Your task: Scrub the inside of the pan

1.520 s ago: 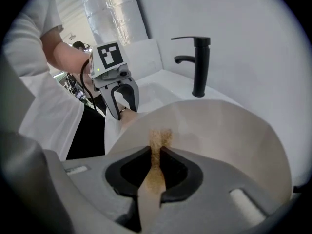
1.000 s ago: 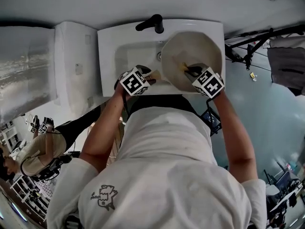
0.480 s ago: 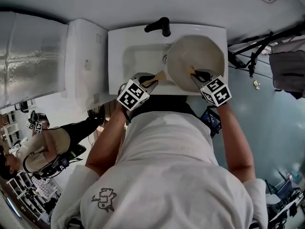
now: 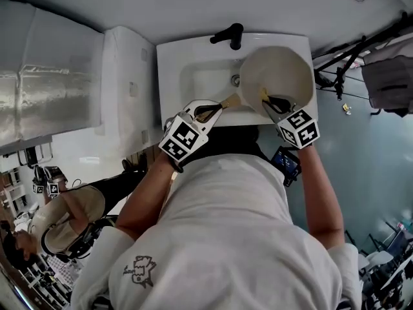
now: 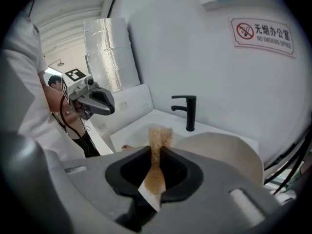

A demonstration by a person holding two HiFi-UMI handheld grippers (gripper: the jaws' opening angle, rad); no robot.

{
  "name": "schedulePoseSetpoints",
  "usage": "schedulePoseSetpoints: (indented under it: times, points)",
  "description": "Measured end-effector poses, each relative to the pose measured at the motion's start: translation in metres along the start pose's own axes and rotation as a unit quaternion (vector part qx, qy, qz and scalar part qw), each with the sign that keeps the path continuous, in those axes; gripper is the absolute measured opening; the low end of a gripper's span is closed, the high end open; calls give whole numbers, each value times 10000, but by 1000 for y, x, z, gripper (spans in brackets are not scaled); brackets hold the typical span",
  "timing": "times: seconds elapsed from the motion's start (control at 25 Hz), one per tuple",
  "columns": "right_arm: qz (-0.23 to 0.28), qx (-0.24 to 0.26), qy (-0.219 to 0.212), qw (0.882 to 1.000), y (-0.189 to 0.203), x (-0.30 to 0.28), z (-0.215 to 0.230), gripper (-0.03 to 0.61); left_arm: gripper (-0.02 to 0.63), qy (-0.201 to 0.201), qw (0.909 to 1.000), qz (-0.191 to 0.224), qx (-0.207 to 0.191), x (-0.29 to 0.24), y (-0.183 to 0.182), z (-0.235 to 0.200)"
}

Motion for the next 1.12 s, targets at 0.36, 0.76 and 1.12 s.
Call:
schedulePoseSetpoints:
  times: [0.36,0.76,1.12]
  points:
    - [613,-206,561,9963,9,31,-99,55,2,265,9974,634,210,81,13,8]
    - [1442,-478,597,9866,21,83,-153,54,2,406,9877,1434,472,119,-22,38]
    - [1979,-156,552,9785,58,180,-154,52,2,287,9796,1927,491,118,-69,111]
Point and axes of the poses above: the fingertips, and each gripper's own axes: x backward along the fingers, z to its right, y out of its underside, the point moved 10 cm from there along x, backward along the fingers, and after that the axes turned 10 degrees about -x, right-handed, at the moved point
